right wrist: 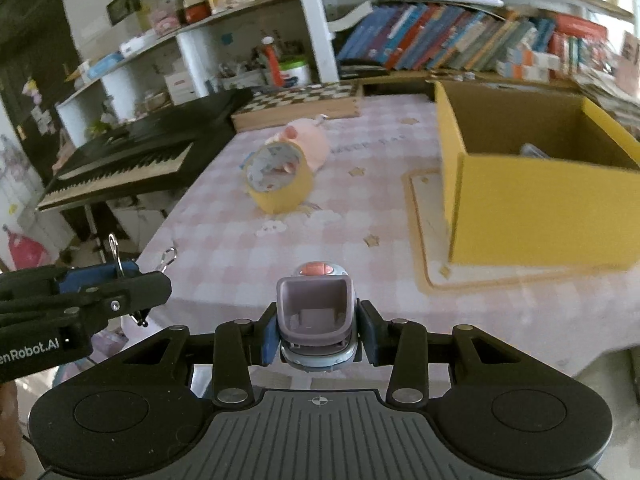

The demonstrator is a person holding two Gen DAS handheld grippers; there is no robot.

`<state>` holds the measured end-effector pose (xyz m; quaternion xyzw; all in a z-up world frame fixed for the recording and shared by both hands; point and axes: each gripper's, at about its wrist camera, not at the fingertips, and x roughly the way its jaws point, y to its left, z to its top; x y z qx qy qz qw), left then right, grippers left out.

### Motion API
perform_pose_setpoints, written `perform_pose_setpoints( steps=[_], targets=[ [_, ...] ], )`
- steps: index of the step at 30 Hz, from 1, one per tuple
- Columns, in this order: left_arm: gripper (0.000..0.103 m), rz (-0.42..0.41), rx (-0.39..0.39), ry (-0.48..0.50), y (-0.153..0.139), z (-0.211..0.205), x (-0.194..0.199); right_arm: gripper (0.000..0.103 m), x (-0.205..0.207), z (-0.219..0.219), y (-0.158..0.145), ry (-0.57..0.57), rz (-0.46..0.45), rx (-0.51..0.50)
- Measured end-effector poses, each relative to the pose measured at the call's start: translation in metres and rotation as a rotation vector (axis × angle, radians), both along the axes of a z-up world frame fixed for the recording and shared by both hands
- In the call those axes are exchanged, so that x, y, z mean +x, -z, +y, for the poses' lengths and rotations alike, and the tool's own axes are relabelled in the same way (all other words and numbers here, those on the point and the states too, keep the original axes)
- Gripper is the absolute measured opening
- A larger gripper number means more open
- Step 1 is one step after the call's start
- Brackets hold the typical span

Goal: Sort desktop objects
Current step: 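Carry the binder clip and toy car with both tools toward the yellow box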

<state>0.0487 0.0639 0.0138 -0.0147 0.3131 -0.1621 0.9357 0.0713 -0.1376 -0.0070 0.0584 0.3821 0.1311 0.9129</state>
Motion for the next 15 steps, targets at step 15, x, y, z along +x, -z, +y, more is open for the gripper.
perform_pose_setpoints(
  steps=[15],
  targets=[
    [0.038,-0.003,0.003,0.196,0.002,-0.039,-0.020,0.040,-0.055,-0.037,0.003,0.186,0.006,0.011]
  ],
)
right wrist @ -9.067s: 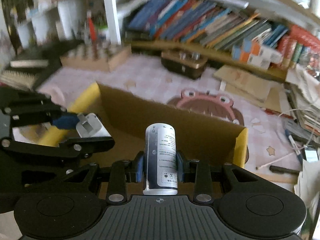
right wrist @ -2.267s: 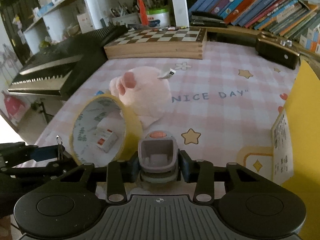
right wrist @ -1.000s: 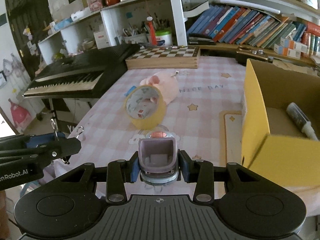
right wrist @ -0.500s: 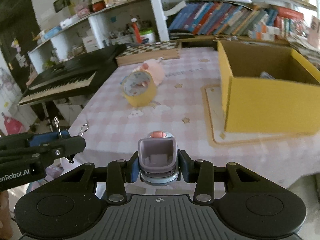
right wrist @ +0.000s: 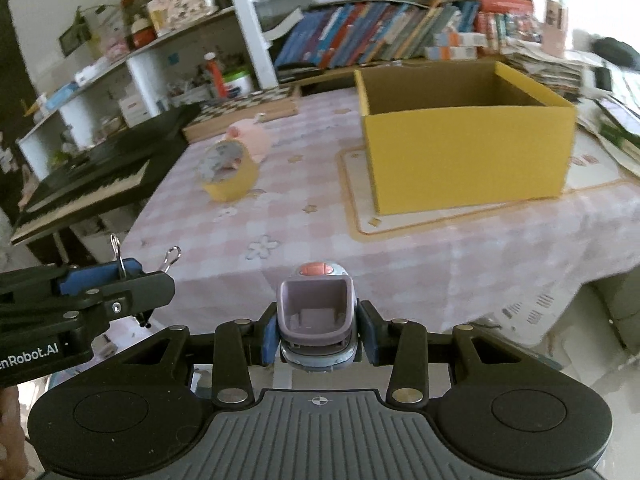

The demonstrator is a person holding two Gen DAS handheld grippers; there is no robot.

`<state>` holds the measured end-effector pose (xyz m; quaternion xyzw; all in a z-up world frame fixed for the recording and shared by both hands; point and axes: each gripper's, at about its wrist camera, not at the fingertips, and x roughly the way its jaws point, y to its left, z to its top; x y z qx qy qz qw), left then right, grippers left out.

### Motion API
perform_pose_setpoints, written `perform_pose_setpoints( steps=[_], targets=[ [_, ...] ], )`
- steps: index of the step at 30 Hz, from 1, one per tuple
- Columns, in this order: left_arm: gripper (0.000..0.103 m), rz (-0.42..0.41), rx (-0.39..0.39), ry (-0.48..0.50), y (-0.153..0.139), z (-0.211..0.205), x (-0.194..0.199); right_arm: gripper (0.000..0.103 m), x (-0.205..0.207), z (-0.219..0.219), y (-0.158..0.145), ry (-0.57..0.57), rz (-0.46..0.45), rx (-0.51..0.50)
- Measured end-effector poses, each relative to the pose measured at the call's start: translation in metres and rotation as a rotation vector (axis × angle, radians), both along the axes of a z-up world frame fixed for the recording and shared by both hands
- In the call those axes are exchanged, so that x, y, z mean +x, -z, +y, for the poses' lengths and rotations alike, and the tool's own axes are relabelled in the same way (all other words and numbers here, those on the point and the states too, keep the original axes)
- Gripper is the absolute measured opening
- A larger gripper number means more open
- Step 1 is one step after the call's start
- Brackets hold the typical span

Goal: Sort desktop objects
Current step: 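Carry the binder clip and toy car with both tools toward the yellow box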

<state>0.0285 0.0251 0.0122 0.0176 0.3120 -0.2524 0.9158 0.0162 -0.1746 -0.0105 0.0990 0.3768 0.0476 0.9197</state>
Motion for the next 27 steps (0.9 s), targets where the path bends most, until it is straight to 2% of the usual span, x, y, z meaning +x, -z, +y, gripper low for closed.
perform_pose_setpoints(
  steps=[10,27],
  targets=[
    [0.038,0.001,-0.007,0.085,0.003,-0.019,0.000,0.040,-0.015,-0.017,0.001,0.086,0.008,-0.007],
    [0.038,0.032,-0.010,0.154,0.009,-0.048,0.009,0.040,-0.017,-0.041,0.005,0.138,0.037,-0.012]
  ],
)
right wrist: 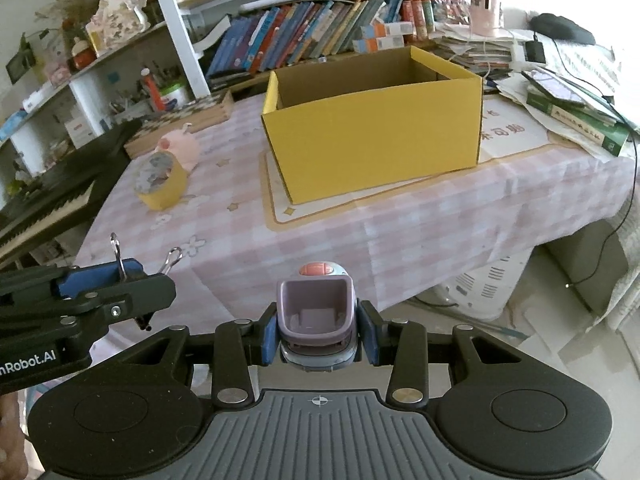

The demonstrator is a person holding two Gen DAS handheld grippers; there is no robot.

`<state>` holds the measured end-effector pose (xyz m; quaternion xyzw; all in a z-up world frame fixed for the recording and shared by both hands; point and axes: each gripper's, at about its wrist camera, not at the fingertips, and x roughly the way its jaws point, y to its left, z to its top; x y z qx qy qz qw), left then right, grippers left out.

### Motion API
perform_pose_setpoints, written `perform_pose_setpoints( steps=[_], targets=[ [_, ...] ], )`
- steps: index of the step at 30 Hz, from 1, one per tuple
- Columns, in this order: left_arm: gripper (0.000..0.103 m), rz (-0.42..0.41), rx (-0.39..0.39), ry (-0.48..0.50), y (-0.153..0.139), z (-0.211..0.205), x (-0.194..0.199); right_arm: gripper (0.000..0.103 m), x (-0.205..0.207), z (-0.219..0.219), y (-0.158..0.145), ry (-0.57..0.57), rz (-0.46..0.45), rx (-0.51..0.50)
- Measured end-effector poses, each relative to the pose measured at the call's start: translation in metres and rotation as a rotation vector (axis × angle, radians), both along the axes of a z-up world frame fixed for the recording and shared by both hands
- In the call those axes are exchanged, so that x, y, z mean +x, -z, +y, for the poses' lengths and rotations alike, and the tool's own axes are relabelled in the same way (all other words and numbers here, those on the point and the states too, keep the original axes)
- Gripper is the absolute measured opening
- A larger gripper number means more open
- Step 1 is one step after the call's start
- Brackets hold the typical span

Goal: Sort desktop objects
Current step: 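Carry the binder clip and toy car with both tools toward the yellow box, then lower both tools into the box and open them, releasing clip and car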

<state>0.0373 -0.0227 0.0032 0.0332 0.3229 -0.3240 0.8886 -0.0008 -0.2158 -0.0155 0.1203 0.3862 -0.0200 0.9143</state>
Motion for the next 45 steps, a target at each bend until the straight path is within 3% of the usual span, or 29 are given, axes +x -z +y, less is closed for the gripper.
perform_pose_setpoints(
  steps=[26,37,45],
  targets=[
    [0.038,0.000,0.016,0.090,-0.001,-0.104,0.049,0.040,0.037,-0.092,0.001,0.066,0.020,0.022],
    [0.038,-0.153,-0.026,0.072,-0.041,-0.145,0.081,0.040,0.076,-0.135,-0.028,0.009,-0.085,0.013],
    [0.038,-0.214,-0.003,0.004,-0.058,-0.161,0.123,0.040,0.117,-0.159,-0.056,-0.044,-0.207,0.011]
  ],
)
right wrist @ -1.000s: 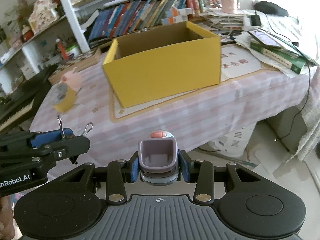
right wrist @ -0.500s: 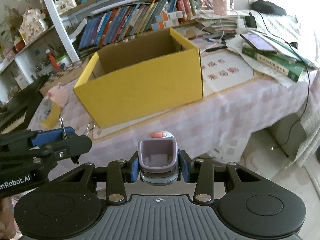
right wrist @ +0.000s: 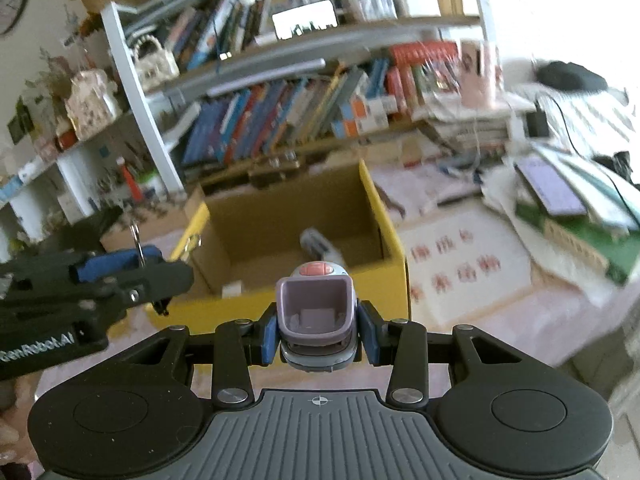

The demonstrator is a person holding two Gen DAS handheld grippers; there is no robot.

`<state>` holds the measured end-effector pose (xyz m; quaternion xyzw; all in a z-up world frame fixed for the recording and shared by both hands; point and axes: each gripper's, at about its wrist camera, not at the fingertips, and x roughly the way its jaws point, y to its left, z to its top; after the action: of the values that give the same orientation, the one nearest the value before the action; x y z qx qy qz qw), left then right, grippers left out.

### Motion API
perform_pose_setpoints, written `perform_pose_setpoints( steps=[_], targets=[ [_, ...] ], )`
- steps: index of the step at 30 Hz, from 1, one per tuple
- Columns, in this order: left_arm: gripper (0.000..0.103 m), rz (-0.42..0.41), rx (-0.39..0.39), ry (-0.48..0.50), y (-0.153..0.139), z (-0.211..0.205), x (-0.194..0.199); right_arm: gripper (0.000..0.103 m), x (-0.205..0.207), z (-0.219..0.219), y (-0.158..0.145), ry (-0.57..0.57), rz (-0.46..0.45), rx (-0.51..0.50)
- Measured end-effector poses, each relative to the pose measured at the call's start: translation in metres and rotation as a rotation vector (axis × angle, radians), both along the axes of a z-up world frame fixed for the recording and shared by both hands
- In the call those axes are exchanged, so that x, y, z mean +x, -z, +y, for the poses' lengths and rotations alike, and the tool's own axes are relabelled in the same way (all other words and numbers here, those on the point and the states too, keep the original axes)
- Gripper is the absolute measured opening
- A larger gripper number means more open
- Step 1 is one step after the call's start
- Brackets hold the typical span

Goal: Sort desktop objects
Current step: 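Lower both tools into the box and open them, releasing clip and car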

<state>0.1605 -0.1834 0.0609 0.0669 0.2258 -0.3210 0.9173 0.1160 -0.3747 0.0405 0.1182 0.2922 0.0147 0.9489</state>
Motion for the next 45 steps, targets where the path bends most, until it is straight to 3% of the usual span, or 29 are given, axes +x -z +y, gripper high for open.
perform_pose_setpoints(
  steps=[6,11,19,24,29,33,35,45],
  targets=[
    [0.038,0.012,0.007,-0.106,0.011,0.000,0.038,0.040,0.032,-0.011,-0.001,-0.028,-0.017,-0.014],
    [0.038,0.046,0.087,-0.118,0.028,-0.009,0.070,0.040,0.062,-0.009,0.001,-0.101,-0.010,-0.046],
    [0.038,0.164,0.213,-0.121,0.065,-0.026,0.109,0.040,0.116,0.006,0.025,-0.249,0.081,-0.105],
    [0.038,0.161,0.272,-0.108,0.070,-0.037,0.114,0.040,0.147,0.016,0.036,-0.337,0.167,-0.105],
    [0.038,0.178,0.290,-0.102,0.070,-0.042,0.117,0.040,0.182,0.028,0.041,-0.415,0.217,-0.131],
    [0.038,0.197,0.299,-0.103,0.072,-0.045,0.121,0.040,0.210,0.045,0.048,-0.545,0.314,-0.178],
    [0.037,0.212,0.287,-0.112,0.073,-0.045,0.122,0.040,0.217,0.055,0.052,-0.615,0.322,-0.250],
    [0.037,0.242,0.285,-0.129,0.076,-0.047,0.128,0.041,0.238,0.048,0.068,-0.619,0.484,-0.160]
  ],
)
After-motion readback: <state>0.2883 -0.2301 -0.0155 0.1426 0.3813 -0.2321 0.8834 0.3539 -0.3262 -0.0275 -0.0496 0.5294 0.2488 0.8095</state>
